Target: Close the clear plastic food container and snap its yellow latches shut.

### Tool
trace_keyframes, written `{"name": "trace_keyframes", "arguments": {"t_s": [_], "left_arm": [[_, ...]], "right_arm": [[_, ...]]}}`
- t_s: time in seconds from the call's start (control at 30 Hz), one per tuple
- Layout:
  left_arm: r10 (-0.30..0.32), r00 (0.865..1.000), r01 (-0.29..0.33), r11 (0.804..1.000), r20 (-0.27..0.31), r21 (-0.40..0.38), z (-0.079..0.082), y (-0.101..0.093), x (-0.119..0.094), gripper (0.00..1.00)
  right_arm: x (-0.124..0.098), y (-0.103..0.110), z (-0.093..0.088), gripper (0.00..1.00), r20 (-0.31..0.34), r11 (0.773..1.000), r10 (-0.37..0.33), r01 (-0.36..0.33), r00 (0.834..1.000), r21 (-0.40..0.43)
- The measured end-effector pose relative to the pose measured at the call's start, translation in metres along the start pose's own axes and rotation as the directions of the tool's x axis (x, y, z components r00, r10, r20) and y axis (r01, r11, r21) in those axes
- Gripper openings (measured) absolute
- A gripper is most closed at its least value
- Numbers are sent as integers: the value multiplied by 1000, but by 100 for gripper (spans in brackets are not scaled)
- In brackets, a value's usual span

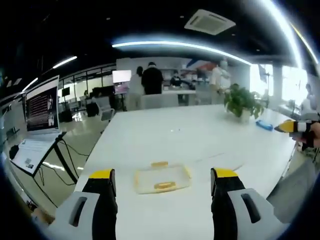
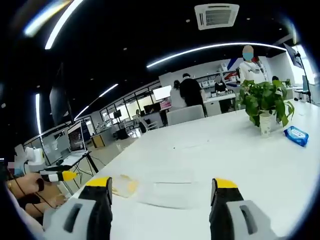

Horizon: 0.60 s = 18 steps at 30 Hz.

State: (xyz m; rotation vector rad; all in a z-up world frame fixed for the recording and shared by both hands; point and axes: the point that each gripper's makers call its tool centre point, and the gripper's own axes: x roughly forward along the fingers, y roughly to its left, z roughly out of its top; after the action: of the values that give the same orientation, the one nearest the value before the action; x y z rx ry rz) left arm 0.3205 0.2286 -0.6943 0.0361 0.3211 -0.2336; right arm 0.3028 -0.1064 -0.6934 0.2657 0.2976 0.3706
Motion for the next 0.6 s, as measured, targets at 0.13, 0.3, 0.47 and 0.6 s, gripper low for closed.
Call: {"name": "trace_keyframes", "arguments": {"t_s": [0.13,0.3,0.47,0.6], "left_arm": [[-1,1000,1,1000,-3,-3,-1,1,1,76],[-7,1000,7,1000,-6,-5,-4,-1,2,75],[-10,1000,10,1000,-9,-8,-5,-1,3,75],[-11,1000,11,1000,-6,-12,-4,-1,4,75]], "right_arm": [[-2,-2,0,81,-4,1000,-1,1,1000,-4],[-2,-4,0,81,-9,1000,-8,8,1000,1],[0,0,2,78,-8,1000,2,-2,1000,-13],[2,0,2,78,-12,1000,5,-6,1000,-11]]}}
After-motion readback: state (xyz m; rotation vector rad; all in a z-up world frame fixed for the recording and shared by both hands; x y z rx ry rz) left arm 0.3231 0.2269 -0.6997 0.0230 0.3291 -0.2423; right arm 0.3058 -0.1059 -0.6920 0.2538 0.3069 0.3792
